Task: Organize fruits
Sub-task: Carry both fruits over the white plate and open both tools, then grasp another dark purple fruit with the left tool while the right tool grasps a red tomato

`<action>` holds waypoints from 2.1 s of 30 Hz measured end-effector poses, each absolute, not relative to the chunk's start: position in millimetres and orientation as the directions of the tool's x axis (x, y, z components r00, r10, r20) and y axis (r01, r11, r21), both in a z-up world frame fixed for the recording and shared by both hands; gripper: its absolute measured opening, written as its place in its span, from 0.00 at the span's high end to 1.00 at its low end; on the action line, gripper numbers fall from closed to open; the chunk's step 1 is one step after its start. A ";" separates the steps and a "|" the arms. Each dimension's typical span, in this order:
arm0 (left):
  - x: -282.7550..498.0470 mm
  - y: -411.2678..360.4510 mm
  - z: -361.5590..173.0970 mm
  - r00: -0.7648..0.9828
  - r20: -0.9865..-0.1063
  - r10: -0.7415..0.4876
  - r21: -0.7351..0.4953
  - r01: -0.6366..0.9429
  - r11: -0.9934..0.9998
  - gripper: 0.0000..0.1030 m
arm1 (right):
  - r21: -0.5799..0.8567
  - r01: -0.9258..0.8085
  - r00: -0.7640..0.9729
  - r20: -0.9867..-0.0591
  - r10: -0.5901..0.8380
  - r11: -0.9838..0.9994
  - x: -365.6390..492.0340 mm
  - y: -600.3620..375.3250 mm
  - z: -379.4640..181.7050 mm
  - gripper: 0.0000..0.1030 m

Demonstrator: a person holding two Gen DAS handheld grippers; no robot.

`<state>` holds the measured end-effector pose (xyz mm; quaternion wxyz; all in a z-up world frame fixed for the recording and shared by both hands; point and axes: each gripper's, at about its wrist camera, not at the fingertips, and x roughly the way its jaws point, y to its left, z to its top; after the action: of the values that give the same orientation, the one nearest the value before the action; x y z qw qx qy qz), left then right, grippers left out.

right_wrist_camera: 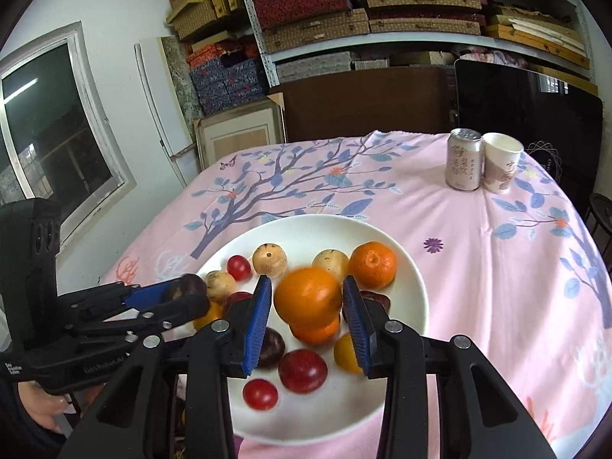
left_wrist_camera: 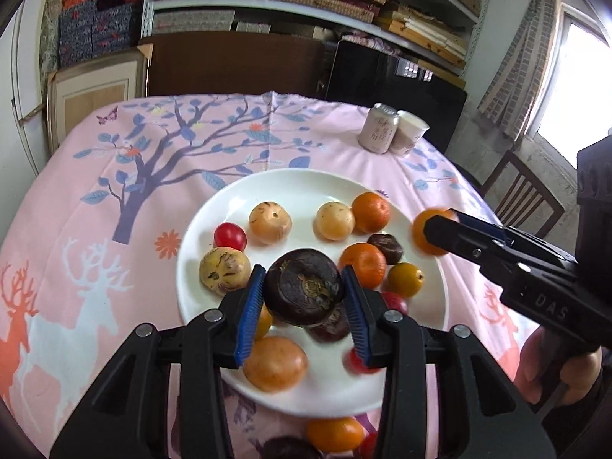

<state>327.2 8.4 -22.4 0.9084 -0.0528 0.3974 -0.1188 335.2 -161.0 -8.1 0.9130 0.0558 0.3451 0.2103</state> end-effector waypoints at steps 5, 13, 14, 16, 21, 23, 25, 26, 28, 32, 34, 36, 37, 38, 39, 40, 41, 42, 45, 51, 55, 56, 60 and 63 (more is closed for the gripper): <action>310.0 16.0 -17.2 0.684 -0.677 -0.271 -0.208 0.176 0.962 0.43 | 0.254 -0.356 0.686 -0.582 0.436 0.899 322.8 -161.4 -7.2 0.47; 210.8 10.5 -16.6 0.698 -0.659 -0.280 -0.097 0.290 0.952 0.24 | 0.291 -0.372 0.697 -0.540 0.472 0.882 252.0 -188.7 -17.6 0.18; 199.4 9.1 -22.3 0.687 -0.670 -0.282 -0.088 0.304 0.949 0.24 | 0.301 -0.372 0.691 -0.541 0.479 0.878 243.4 -191.2 -21.3 0.16; 176.7 4.7 -37.5 0.667 -0.697 -0.263 -0.052 0.319 0.946 0.24 | 0.316 -0.361 0.680 -0.555 0.480 0.877 227.5 -198.3 -30.7 0.13; 143.1 -8.2 -66.0 0.652 -0.727 -0.213 0.023 0.333 0.943 0.24 | 0.354 -0.309 0.652 -0.597 0.468 0.882 199.1 -210.7 -51.7 0.09; 140.4 -10.6 -72.8 0.645 -0.732 -0.219 0.013 0.334 0.942 0.25 | 0.345 -0.302 0.653 -0.605 0.457 0.889 189.7 -211.6 -57.2 0.09; 140.9 -14.1 -77.5 0.632 -0.742 -0.223 0.001 0.334 0.943 0.38 | 0.329 -0.304 0.646 -0.619 0.447 0.894 183.7 -209.9 -63.2 0.09; 141.3 -15.7 -79.2 0.626 -0.747 -0.225 -0.004 0.334 0.943 0.39 | 0.329 -0.301 0.642 -0.624 0.445 0.895 182.9 -210.4 -65.2 0.09; 140.2 -18.4 -81.3 0.638 -0.741 -0.210 0.012 0.325 0.946 0.39 | 0.341 -0.308 0.651 -0.605 0.458 0.888 181.0 -213.7 -64.4 0.09; 140.2 -19.7 -81.1 0.653 -0.730 -0.201 0.016 0.310 0.951 0.43 | 0.359 -0.340 0.638 -0.591 0.494 0.869 181.9 -214.7 -65.6 0.09; 139.7 -20.5 -78.7 0.660 -0.722 -0.209 0.009 0.311 0.951 0.51 | 0.352 -0.343 0.642 -0.589 0.491 0.871 181.3 -213.3 -65.1 0.09; 137.7 -23.0 -77.2 0.659 -0.717 -0.226 0.000 0.324 0.946 0.59 | 0.349 -0.342 0.647 -0.586 0.488 0.873 180.3 -212.9 -64.5 0.09; 136.8 -24.8 -77.7 0.654 -0.720 -0.231 -0.002 0.331 0.944 0.63 | 0.350 -0.343 0.648 -0.584 0.489 0.872 179.6 -213.3 -64.2 0.09; 135.8 -25.9 -77.4 0.658 -0.719 -0.226 0.002 0.328 0.945 0.63 | 0.354 -0.343 0.649 -0.581 0.492 0.870 179.4 -214.1 -64.0 0.09; 134.3 -26.1 -77.3 0.657 -0.717 -0.233 -0.004 0.330 0.944 0.63 | 0.358 -0.342 0.649 -0.578 0.494 0.869 179.1 -214.9 -64.0 0.09; 133.7 -26.2 -77.3 0.655 -0.718 -0.237 -0.009 0.332 0.943 0.63 | 0.362 -0.341 0.650 -0.576 0.496 0.868 179.3 -215.9 -64.2 0.09; 133.2 -26.4 -77.3 0.655 -0.717 -0.237 -0.007 0.333 0.943 0.63 | 0.366 -0.341 0.649 -0.575 0.498 0.866 179.4 -216.4 -64.2 0.09; 133.7 -26.9 -77.8 0.654 -0.719 -0.235 -0.003 0.335 0.942 0.63 | 0.369 -0.342 0.648 -0.574 0.501 0.864 179.8 -216.6 -64.3 0.09; 139.6 -28.1 -81.6 0.631 -0.740 -0.233 -0.011 0.335 0.942 0.60 | 0.369 -0.346 0.646 -0.574 0.504 0.863 179.3 -217.4 -64.6 0.09; 144.9 -29.0 -88.2 0.616 -0.756 -0.222 -0.014 0.324 0.946 0.57 | 0.384 -0.347 0.646 -0.564 0.515 0.856 179.5 -219.7 -64.4 0.09; 144.2 -25.5 -88.4 0.623 -0.746 -0.234 -0.032 0.317 0.948 0.61 | 0.391 -0.347 0.643 -0.562 0.520 0.852 180.3 -220.6 -65.0 0.09; 143.2 -24.9 -87.6 0.628 -0.741 -0.236 -0.034 0.316 0.948 0.61 | 0.391 -0.347 0.643 -0.563 0.520 0.853 180.3 -220.5 -65.1 0.09; 135.4 -16.1 -77.3 0.658 -0.712 -0.248 -0.051 0.303 0.952 0.61 | 0.378 -0.367 0.635 -0.566 0.526 0.850 179.0 -216.6 -64.6 0.09; 126.6 -2.1 -67.3 0.677 -0.694 -0.244 -0.066 0.277 0.959 0.61 | 0.304 -0.439 0.610 -0.591 0.529 0.846 170.4 -197.2 -62.7 0.10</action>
<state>126.6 -2.1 -67.3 0.9156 0.0221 0.3756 -0.1421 170.4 -197.2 -62.7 0.8948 0.0642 0.3494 0.2703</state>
